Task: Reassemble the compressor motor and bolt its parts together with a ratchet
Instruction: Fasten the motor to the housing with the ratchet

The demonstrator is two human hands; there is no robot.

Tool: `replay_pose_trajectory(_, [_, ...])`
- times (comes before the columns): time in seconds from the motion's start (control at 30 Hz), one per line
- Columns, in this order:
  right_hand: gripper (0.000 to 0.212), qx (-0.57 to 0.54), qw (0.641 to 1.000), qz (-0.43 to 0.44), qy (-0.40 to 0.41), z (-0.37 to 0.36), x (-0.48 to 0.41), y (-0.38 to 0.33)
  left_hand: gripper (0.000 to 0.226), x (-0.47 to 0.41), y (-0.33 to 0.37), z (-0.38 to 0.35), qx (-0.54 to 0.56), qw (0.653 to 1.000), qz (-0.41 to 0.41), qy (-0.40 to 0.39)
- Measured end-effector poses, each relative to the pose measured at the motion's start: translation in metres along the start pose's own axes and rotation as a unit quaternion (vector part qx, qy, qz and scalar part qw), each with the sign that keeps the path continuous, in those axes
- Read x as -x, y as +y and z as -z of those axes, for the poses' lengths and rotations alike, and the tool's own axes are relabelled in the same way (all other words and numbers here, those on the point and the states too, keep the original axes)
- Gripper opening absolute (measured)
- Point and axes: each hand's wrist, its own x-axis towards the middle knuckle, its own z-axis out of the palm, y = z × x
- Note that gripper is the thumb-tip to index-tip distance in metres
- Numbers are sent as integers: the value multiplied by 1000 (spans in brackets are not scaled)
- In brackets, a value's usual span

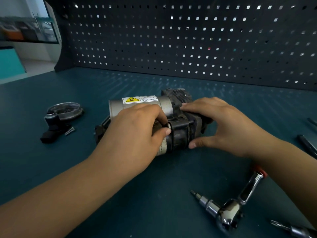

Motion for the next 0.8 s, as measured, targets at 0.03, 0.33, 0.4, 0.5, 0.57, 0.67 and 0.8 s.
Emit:
replay_pose_trajectory(0.03, [83, 6, 1000, 2, -3, -1, 0, -1, 8, 0, -1, 0, 13, 1000, 4, -10])
replay_pose_trajectory(0.33, [79, 23, 999, 2, 43, -18, 0, -7, 12, 0, -9, -6, 56, 998, -14, -15])
replay_pose_trajectory(0.4, [73, -2, 999, 15, 52, -19, 0, -6, 13, 0, -9, -6, 60, 998, -16, -9])
replay_pose_trajectory(0.5, [71, -31, 996, 37, 72, -19, 0, -5, 15, -1, -10, -6, 49, 998, -30, -2])
replay_pose_trajectory(0.57, [71, -50, 995, 44, 77, -18, 0, -4, 16, -1, -9, -5, 43, 999, -33, 1])
replay_pose_trajectory(0.67, [73, -77, 993, 41, 76, -18, 0, -3, 15, -2, -10, -5, 36, 999, -36, 5])
replay_pose_trajectory(0.8, [75, -87, 993, 37, 75, -19, 0, -3, 12, -1, -8, -5, 27, 998, -51, 12])
